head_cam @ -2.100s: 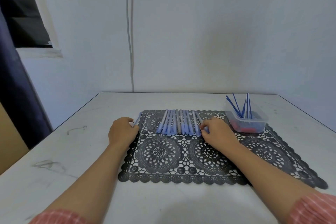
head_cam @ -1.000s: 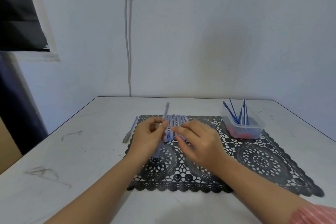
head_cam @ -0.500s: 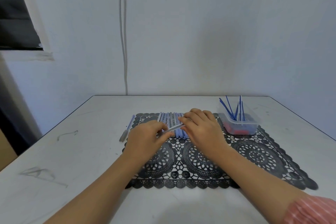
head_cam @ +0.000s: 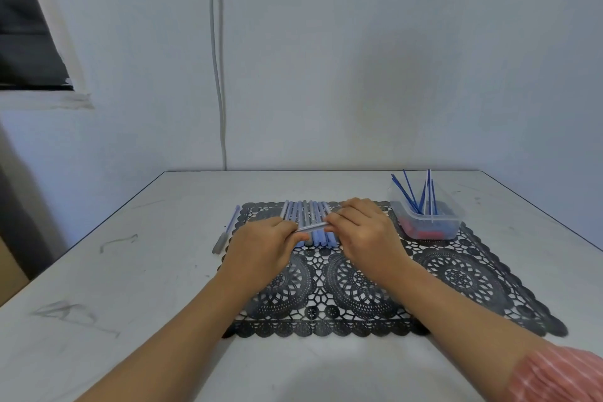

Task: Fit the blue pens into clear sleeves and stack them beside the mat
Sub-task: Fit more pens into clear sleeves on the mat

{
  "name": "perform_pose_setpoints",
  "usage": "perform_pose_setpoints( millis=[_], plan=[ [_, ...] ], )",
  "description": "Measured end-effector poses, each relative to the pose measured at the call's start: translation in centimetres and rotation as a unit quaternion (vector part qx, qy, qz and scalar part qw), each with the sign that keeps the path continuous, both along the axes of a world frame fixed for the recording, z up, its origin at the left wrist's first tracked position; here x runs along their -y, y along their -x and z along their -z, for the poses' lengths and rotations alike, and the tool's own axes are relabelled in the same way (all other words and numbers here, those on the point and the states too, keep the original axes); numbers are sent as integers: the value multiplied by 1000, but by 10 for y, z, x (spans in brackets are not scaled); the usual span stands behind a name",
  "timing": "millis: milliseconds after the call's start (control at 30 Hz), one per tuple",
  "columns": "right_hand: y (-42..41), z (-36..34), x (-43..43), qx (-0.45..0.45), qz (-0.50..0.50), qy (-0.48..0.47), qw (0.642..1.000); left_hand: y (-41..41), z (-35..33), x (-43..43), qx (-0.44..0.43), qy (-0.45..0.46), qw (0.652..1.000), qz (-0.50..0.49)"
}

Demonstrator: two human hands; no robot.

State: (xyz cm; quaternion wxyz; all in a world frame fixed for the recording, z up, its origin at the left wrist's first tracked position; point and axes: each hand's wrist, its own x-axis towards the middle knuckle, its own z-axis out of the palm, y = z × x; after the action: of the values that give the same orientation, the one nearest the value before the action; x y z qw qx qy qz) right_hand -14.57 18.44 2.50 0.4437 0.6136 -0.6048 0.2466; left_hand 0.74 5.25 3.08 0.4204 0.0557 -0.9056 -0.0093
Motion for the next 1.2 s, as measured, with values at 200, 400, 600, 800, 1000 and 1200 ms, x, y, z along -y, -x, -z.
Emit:
perform_pose_setpoints(
  millis=[200,400,600,800,1000,1200],
  plan=[
    [3,0,-1,15,-27,-16,999,1,1,-1,37,-36,998,21],
    [1,2,1,10,-17,-35,999,0,2,4,37,-40,998,10],
    [0,4,2,20,-28,-62,997,0,4,9,41,-22,999,-5],
    [-5,2,3,59,-15,-66,996,2,7,12,56,3,998,6],
    [0,3,4,68,36,-95,993,1,4,10,38,10,999,3],
    [-2,2,1,60,22,-115,991,0,4,15,22,-3,1000,-22]
  ],
)
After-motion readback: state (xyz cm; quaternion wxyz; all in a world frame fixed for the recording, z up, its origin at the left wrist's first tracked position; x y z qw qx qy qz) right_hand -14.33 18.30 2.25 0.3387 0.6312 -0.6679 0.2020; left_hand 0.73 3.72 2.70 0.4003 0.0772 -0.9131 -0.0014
